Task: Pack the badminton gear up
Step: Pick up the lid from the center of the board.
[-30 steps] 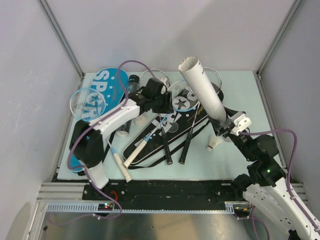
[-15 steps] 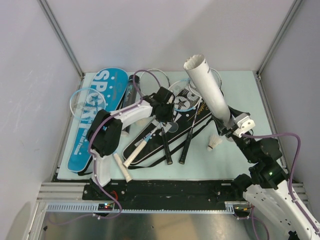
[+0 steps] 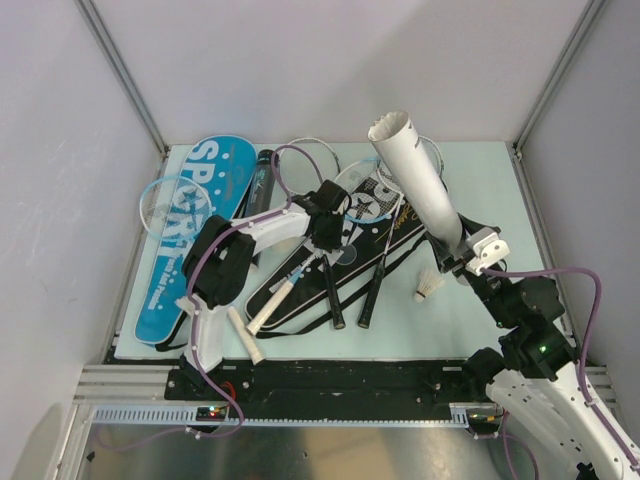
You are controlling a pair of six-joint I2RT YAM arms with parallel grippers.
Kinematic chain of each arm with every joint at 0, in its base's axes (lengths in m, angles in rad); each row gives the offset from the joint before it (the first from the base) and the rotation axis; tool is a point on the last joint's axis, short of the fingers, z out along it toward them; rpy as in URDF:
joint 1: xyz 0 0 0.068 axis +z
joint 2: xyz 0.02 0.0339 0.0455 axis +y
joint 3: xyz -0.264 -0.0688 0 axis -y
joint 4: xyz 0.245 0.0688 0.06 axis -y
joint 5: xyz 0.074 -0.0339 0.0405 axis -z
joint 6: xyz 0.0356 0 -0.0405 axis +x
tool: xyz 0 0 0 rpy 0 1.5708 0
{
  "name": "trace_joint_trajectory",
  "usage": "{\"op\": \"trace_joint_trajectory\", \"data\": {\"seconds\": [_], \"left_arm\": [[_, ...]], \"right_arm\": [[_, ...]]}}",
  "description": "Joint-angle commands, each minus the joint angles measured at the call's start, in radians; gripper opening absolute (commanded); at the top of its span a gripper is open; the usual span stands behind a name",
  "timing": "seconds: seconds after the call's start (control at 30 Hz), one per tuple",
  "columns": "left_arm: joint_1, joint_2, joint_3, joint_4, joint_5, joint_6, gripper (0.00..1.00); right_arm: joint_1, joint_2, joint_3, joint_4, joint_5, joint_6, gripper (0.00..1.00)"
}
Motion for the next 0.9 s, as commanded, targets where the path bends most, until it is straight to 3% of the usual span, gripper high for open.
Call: {"op": "trace_joint_trajectory", "data": {"seconds": [0.0,0.3,0.87], "left_arm": [[-0.002,0.006,-0.002,0.017,-0.015,0.01,0.28],[0.002,-0.063,-0.016,0.016,0.04,0.003,0.02],[0.112,-0.443,-0.095,0.027,0.191,-0.062,0.0]], "right_arm": [[-0.002,-0.011,0.054,0.061,0.02,-0.007,0.35],[-0.002,0.002,0.054,0.052,0.014,0.002,0.35],[-0.013,0.013,-0.011,-0.022,-0.054,-0.006,0.35]]}}
